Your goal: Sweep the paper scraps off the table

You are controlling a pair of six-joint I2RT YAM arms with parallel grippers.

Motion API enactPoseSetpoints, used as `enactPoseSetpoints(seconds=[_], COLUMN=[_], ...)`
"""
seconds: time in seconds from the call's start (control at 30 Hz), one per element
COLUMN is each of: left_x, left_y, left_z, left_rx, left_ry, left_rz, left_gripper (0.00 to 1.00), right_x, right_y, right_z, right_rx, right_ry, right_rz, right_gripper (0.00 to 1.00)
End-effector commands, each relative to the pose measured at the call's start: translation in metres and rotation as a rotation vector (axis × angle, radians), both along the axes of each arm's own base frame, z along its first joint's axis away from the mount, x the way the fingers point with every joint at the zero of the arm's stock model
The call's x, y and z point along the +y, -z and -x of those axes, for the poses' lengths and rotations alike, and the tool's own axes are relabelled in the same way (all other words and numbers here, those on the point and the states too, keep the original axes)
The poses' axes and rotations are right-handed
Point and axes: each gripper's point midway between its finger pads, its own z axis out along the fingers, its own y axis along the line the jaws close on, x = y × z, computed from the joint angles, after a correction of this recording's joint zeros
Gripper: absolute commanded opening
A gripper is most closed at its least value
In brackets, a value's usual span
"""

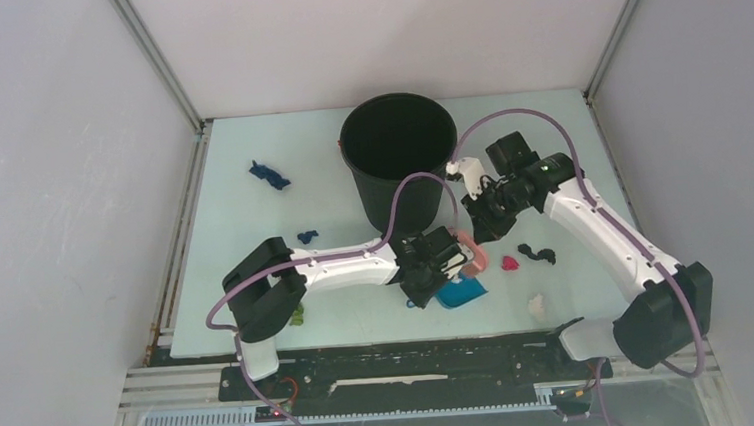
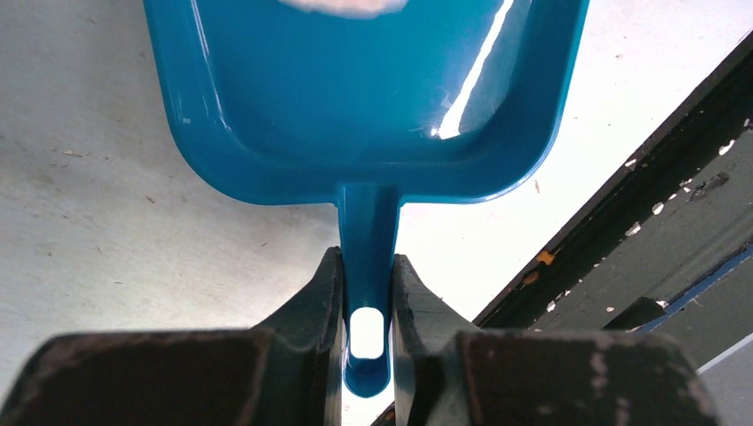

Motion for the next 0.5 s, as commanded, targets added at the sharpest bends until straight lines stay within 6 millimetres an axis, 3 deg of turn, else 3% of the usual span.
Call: enactPoseSetpoints(seconds=[0.0, 0.13, 0.2, 0.3, 0.47], left_x=[-0.011, -0.012, -0.012, -0.014, -0.018], left_y=[-0.014, -0.022, -0.026, -0.032, -0.038], left_z=[-0.012, -0.011, -0.008, 0.0, 0.02], left_rx=[-0.043, -0.066, -0.075, -0.069, 0.006], left_ry=[-0.026, -0.014, 0.003, 0.044, 0.104], left_rz=[0.047, 0.074, 0.09, 0.105, 0.124], left_gripper=[0.0, 0.0, 0.0, 0.0, 0.0], right_x=[0.012, -0.011, -0.032, -0.079, -0.18], right_y=[-0.026, -0.037, -0.043, -0.055, -0.064], right_z=[0.032, 0.035, 0.029, 0.013, -0.008], right_rx=[0.075, 0.034, -0.01, -0.102, -0.221], right_ry=[-0.006, 0.038, 0.102, 0.243, 0.512], right_rz=[-0.167, -0.122, -0.085, -0.004, 0.265], right_gripper=[0.0, 0.0, 0.0, 0.0, 0.0])
